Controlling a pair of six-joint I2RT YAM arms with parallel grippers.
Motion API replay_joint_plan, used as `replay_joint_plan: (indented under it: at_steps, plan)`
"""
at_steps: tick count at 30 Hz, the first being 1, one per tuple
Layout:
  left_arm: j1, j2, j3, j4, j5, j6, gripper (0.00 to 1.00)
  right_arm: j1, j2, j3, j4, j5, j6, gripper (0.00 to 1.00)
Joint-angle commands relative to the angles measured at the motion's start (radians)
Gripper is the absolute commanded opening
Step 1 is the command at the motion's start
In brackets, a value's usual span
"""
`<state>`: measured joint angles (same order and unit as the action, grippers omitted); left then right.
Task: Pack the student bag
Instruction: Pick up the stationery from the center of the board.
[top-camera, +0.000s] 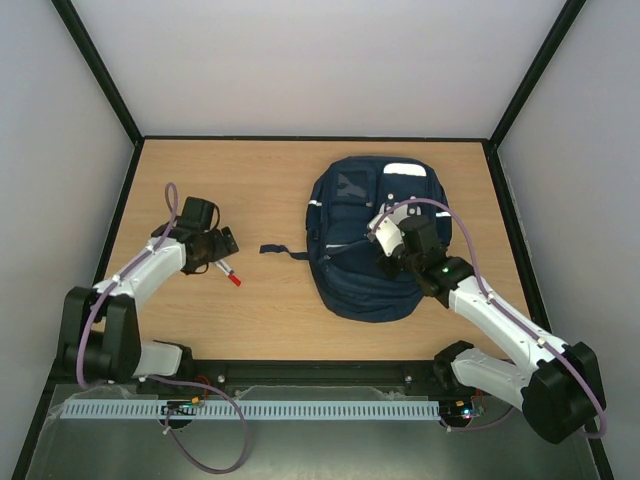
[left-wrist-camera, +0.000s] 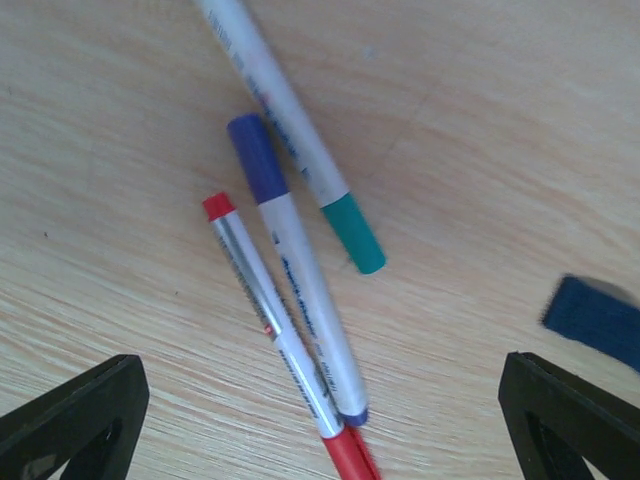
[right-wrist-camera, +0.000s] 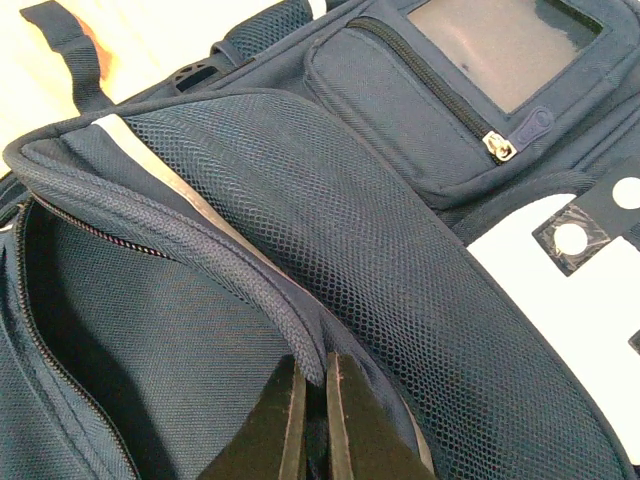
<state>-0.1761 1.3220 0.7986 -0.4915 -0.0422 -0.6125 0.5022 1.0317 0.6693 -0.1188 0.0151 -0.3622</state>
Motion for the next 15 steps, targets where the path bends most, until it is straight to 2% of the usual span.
replay_joint_plan:
  at_steps: [1,15]
  plan:
    - [0.010,0.092,0.006,-0.073,0.011,-0.051,0.98,-0.007,-0.005,-0.008,0.087,-0.058,0.034,0.01]
    - [0.009,0.085,-0.038,-0.057,-0.023,-0.111,0.62,-0.007,-0.009,-0.017,0.084,-0.069,0.029,0.01]
